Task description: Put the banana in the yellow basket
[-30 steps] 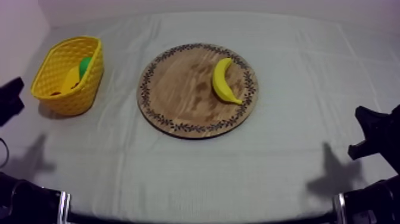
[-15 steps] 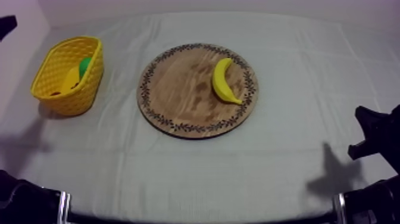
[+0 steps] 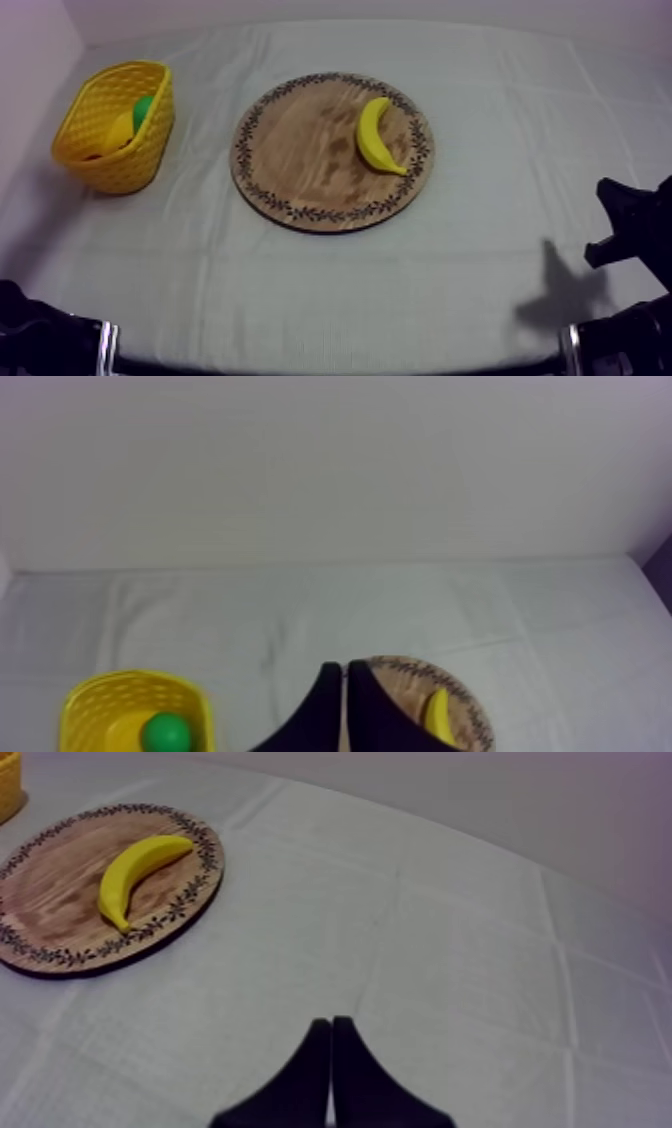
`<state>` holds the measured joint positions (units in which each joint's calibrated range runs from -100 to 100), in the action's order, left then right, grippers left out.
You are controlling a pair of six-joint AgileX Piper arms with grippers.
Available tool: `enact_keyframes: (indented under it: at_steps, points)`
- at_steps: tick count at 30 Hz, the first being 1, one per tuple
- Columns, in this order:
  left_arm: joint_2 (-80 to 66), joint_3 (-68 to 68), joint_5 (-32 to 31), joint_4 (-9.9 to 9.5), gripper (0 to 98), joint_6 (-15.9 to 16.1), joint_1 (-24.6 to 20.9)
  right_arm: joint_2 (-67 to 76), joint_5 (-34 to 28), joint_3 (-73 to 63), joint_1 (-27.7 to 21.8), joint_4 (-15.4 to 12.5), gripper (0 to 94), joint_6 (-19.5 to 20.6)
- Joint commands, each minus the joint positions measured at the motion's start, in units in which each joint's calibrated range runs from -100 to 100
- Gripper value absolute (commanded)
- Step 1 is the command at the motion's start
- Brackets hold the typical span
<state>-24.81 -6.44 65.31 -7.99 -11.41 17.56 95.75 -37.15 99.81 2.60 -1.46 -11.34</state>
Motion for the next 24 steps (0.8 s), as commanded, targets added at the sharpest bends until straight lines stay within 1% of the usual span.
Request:
enact_keyframes:
  at_steps: [1,8,18,24]
  points:
    - [6.9,8.9,1.0,-0.38,0.0,-1.1,1.6,0.0,0.0,0.0,0.0,0.0,0.3,0.0]
    - [19.6,19.6,5.5,-1.72,0.0,-4.3,5.2,0.0,0.0,0.0,0.0,0.0,0.3,0.0]
    - [34.6,28.4,7.7,-2.45,0.0,-8.4,8.6,0.0,0.0,0.0,0.0,0.0,0.3,0.0]
    - [42.4,30.9,8.1,-2.57,0.0,-10.9,10.5,0.0,0.0,0.0,0.0,0.0,0.3,0.0]
